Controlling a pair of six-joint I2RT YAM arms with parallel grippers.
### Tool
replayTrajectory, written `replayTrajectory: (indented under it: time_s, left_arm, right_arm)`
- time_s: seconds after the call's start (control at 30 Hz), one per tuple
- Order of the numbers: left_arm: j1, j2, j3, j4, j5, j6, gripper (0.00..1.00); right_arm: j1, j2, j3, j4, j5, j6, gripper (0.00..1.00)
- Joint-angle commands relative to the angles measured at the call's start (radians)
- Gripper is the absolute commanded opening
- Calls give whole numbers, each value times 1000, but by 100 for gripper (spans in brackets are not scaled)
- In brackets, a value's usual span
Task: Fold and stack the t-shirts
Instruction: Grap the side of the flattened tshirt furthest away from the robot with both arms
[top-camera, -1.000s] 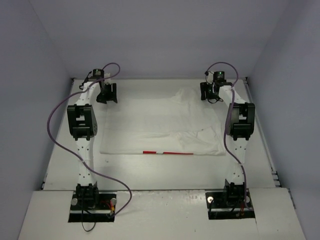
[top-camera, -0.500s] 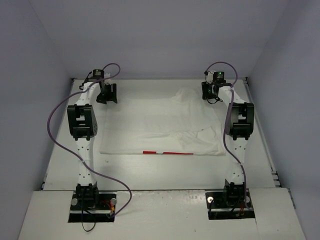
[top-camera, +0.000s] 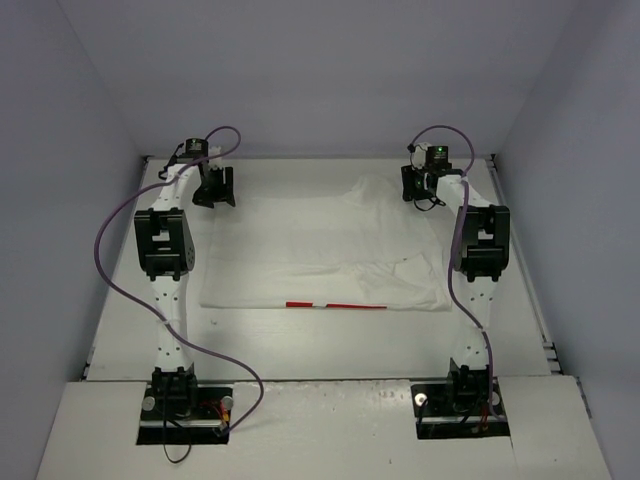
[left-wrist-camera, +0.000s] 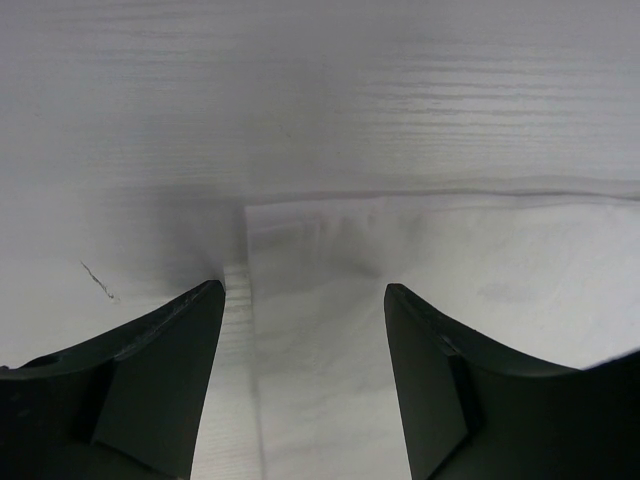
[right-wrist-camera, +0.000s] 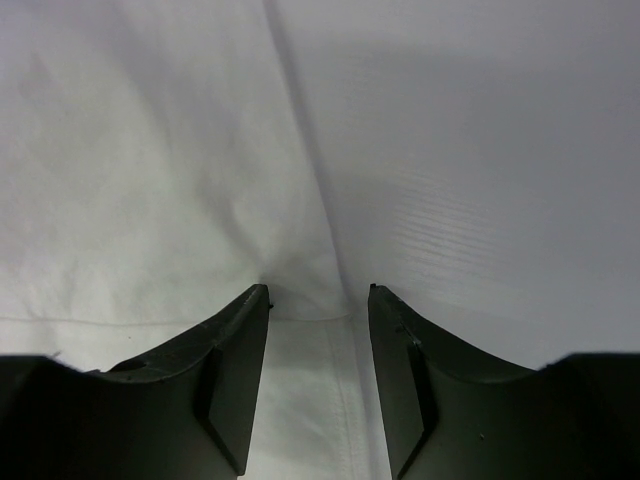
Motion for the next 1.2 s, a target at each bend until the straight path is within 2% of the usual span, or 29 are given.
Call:
replayTrajectory:
  time_s: [0.0,0.23,0.47,0.6,0.67,0.83,1.03,1.17]
  left_arm:
    - [9,-32,46,14,25,21,61]
    - [9,15,101,15,35,17,61]
    - [7,61,142,14,48,42,60]
    - [7,19,59,14,72,71,58]
    - [7,4,18,14,103,84,58]
    - [7,-5,-5,14,126,96,57]
    - [6,14,26,14,130,77,48]
    - [0,23,39,14,137,71,28]
  right_arm:
    - [-8,-46,-29,-90,0,5,42]
    - [-8,-41,-38,-90,-10,11,35]
    - [-8,-50,-52,-90,-8,9,34]
    - [-8,-67,-63,-90,-13,6,37]
    - [-8,-69,-65,-90,-18,5,43]
    - [-8,-67,-73,-90,-41,-4,47]
    - [-6,-45,-63,-95,-55,-8,43]
    - [-6,-46,-72,-96,-55,-9,26]
